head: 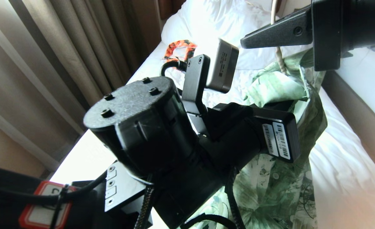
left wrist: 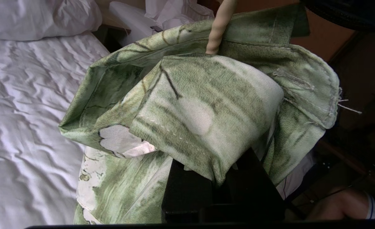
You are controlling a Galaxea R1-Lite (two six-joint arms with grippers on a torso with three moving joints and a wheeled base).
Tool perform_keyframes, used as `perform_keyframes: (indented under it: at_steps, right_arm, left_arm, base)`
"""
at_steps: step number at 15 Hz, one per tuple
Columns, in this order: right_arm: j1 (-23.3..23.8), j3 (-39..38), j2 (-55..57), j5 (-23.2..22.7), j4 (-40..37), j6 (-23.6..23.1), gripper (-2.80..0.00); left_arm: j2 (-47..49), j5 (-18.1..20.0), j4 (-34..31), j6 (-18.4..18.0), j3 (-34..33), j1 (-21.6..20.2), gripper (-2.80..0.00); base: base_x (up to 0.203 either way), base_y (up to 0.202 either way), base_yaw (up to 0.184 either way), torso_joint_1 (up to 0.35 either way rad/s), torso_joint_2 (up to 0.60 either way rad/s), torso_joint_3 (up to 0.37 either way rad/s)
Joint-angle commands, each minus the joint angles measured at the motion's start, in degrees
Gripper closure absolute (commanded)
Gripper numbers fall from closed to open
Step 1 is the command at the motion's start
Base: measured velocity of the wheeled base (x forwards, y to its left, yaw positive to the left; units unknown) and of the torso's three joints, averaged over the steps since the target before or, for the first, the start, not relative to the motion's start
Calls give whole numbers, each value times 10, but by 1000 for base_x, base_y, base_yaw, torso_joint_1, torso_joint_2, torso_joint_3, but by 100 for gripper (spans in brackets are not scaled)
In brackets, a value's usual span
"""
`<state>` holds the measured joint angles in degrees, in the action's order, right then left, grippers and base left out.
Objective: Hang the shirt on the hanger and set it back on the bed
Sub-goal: Take the clothes hanger out of the clothes
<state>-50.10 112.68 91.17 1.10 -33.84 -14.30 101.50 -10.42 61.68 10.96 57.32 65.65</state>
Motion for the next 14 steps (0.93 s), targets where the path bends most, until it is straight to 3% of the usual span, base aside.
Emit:
perform_keyframes:
  at_steps: [1,4,5,14]
  right_arm:
    - [-1,0,1,0,-3,-1,0]
    - [-1,0,3,1,-3,-1,0]
    - [-2,0,2,3,-3,0,0]
    - [8,1,2,32,8,-1,0]
  left_arm:
    - [-12,-1,5,0,-3,-1,0]
    - [-27,-2,4,-2,-16,-1,0]
    - [-31,-2,3,-3,-23,-1,-280]
    - [-103,-2,5,-7,-91,-12,-280]
  base:
    - [0,0,0,0,0,0]
    - [0,0,0,0,0,0]
    - [0,0,0,0,0,0]
    - [0,0,0,0,0,0]
